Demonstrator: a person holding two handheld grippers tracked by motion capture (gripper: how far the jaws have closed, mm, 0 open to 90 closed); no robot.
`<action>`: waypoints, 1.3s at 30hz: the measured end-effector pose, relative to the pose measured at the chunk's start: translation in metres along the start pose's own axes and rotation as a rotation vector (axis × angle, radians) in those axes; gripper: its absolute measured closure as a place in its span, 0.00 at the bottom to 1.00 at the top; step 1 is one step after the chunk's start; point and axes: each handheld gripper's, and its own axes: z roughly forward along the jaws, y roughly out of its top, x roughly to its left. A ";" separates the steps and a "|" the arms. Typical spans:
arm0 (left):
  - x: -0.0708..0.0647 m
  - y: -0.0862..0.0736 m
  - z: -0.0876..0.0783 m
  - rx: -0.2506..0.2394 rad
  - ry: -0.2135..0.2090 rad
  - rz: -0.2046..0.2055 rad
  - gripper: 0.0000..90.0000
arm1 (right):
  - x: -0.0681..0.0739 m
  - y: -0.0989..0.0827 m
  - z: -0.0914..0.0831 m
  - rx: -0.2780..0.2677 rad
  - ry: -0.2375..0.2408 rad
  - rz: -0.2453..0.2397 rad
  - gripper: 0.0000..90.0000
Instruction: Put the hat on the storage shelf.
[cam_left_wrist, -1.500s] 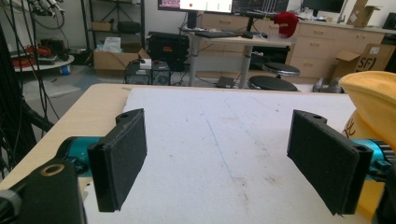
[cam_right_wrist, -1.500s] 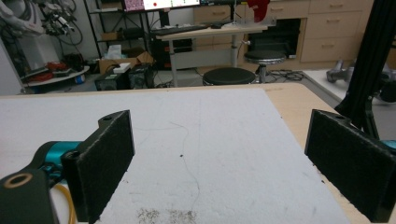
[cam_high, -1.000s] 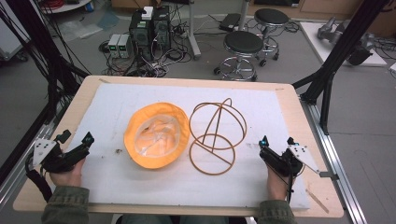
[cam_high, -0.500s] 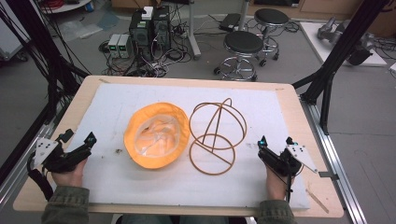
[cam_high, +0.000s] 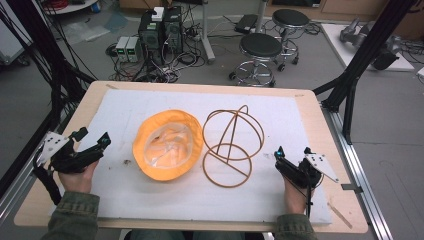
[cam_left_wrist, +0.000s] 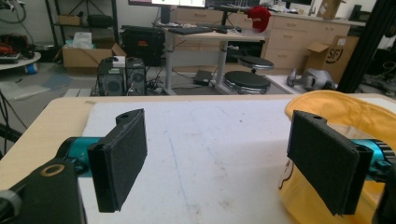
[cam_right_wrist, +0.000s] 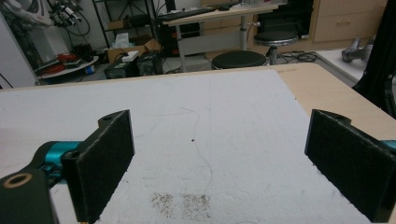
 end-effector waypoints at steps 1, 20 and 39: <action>-0.002 0.002 0.002 0.004 -0.005 0.006 0.23 | 0.000 0.000 0.000 0.000 0.001 0.003 0.08; -0.016 0.022 0.047 0.135 -0.103 0.010 0.23 | -0.001 0.000 0.002 0.000 -0.001 -0.014 0.08; -0.024 0.015 0.082 0.232 -0.156 0.003 0.23 | -0.001 0.000 0.003 0.004 0.007 -0.012 0.08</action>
